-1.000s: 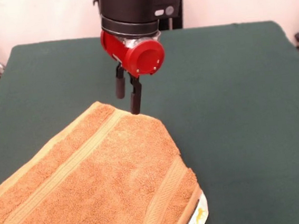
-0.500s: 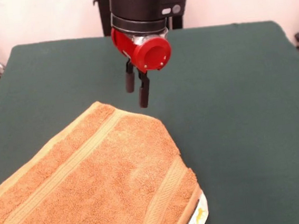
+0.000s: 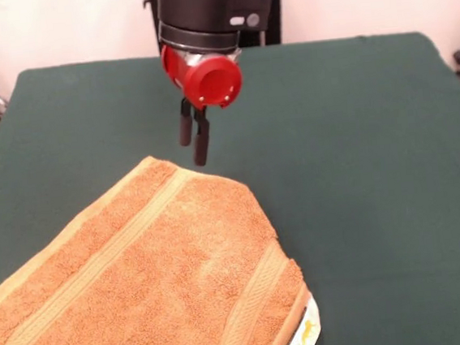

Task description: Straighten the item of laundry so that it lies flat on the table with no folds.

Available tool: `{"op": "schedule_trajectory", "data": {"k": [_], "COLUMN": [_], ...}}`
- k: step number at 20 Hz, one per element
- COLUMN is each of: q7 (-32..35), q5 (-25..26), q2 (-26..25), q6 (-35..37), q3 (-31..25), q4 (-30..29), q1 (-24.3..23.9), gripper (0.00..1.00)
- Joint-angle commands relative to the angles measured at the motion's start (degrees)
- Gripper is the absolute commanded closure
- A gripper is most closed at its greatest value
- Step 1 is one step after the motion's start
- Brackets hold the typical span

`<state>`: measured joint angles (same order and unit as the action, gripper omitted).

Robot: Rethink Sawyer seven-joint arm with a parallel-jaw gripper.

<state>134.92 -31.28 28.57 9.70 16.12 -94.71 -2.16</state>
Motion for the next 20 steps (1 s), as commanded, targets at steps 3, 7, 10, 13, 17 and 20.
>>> {"op": "schedule_trajectory", "data": {"k": [3,7,10,13,17,20], "q7": [16.24,16.69,16.32,15.71,15.25,15.05], "q5": [0.16,0.44,-1.45,-2.54,-3.65,-3.88], "q2": [-0.79,-0.16,0.37,0.45,0.78,1.14], "q6": [-12.19,-13.83,-12.02,-9.98,-7.32,-6.23], "q3": [-17.97,-21.07,-21.48,-23.4,-26.05,-28.34], "q4": [-13.76,-15.69,-16.26,-16.98,-18.02,-19.12], "q1": [-6.1,-8.04,-7.85,-9.17,-10.85,-12.5], "gripper": [0.0,0.0,0.0,0.0,0.0,0.0]}}
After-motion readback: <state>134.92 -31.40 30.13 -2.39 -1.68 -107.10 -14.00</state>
